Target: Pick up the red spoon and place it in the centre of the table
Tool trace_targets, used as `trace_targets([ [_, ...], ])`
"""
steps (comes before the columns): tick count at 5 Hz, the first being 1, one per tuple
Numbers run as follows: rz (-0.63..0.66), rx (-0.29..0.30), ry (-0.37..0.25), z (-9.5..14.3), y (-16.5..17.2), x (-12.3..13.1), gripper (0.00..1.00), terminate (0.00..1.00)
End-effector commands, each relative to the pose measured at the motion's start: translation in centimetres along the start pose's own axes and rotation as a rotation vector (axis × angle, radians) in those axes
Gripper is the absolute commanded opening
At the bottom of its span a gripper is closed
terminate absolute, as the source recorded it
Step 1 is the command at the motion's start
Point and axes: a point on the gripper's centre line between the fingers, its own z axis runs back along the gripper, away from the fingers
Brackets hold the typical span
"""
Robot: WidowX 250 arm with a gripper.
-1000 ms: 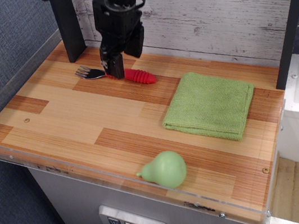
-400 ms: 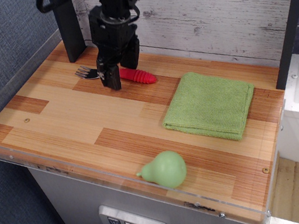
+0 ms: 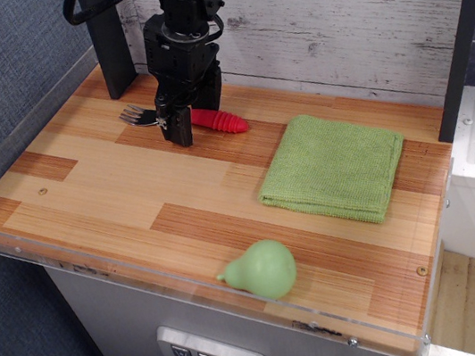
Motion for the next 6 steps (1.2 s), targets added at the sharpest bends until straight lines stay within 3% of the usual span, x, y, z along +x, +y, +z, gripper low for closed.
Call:
trace_targets([
  [1,0.003,-0.041,-0.009,1.2,0.8,1.1,0.00,0.00],
  [2,-0.020,-0.052,-0.078,1.8,1.1,1.6,0.00,0.00],
  [3,-0.030,-0.102,-0.065,2.6,1.2,2.2,0.00,0.00],
  [4,-0.100,-0.109,-0.118,4.2,1.8,2.2,0.00,0.00],
  [5,-0.103,-0.115,-0.103,5.4,3.8,2.6,0.00,0.00],
  [6,-0.331,-0.023,-0.078,6.1,4.7,3.1,0.00,0.00],
])
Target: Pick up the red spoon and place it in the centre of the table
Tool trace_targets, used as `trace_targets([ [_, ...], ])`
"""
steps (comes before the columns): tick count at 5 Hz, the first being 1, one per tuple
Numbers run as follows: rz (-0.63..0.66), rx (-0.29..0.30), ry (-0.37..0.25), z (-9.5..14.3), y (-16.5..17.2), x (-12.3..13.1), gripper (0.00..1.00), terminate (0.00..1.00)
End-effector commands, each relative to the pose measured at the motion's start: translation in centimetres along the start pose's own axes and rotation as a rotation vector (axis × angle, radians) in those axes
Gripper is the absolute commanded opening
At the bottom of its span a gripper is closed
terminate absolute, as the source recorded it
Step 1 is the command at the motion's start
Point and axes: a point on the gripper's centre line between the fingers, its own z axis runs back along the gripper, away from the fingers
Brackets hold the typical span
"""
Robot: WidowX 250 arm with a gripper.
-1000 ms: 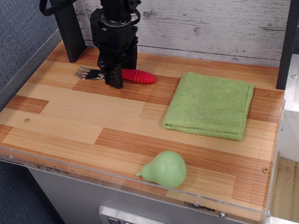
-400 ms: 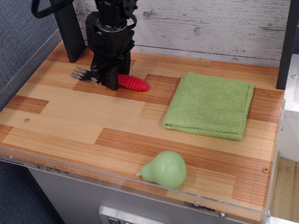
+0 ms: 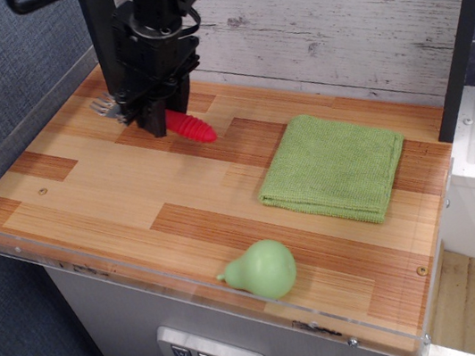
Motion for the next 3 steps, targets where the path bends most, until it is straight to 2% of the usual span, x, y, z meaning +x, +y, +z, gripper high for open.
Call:
trace_targets([
  [1,-0.447,-0.009,0.011,2.4,2.9,2.1,0.00,0.00],
  [2,-0.657,-0.097,0.003,2.3,4.4,2.5,0.00,0.00],
  [3,-0.896,-0.173,0.037,1.5,4.9,2.9,0.00,0.00],
])
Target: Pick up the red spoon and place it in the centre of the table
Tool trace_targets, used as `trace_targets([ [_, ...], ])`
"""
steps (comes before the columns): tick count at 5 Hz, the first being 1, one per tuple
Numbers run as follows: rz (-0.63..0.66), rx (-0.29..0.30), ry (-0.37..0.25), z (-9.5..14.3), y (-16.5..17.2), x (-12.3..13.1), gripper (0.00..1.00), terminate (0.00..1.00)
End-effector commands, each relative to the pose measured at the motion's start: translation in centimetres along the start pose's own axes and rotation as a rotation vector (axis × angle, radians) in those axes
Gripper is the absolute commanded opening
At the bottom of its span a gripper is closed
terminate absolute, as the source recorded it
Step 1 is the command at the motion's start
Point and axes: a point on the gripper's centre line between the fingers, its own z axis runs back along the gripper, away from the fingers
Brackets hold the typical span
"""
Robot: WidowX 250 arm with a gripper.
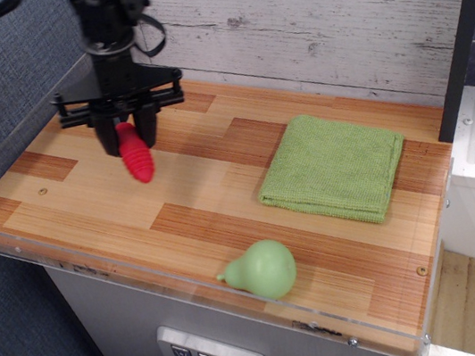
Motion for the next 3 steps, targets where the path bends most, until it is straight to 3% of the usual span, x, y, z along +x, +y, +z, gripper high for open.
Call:
trace_targets([
  [1,-0.461,-0.131,-0.001,0.1,1.8,2.0,0.00,0.00],
  [2,-0.556,-0.215,-0.023,-0.4,0.8,2.1,0.00,0.00],
  [3,-0.643,-0.222,-0.053,0.0,-1.1,1.7,0.00,0.00],
])
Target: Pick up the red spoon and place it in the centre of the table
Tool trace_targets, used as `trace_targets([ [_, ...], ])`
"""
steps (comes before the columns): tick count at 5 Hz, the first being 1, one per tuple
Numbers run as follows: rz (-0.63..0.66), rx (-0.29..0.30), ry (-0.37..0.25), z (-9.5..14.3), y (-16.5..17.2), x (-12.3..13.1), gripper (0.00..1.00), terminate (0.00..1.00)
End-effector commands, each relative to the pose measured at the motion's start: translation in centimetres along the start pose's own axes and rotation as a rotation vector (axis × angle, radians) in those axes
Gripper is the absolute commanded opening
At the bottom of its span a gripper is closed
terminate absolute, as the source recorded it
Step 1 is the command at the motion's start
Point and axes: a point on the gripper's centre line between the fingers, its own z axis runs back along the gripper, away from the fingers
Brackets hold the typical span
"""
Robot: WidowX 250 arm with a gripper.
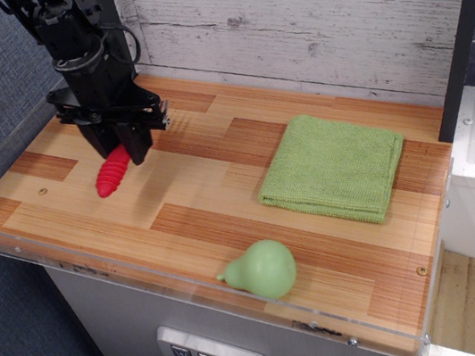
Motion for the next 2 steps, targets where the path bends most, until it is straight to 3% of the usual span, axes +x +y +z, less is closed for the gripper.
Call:
trace_targets([
  [1,-0.129,-0.027,-0.068,0.5,-1.1,1.9,0.00,0.00],
  [2,-0.188,-0.032,-0.062,-0.5,-3.1,1.7,0.00,0.00],
])
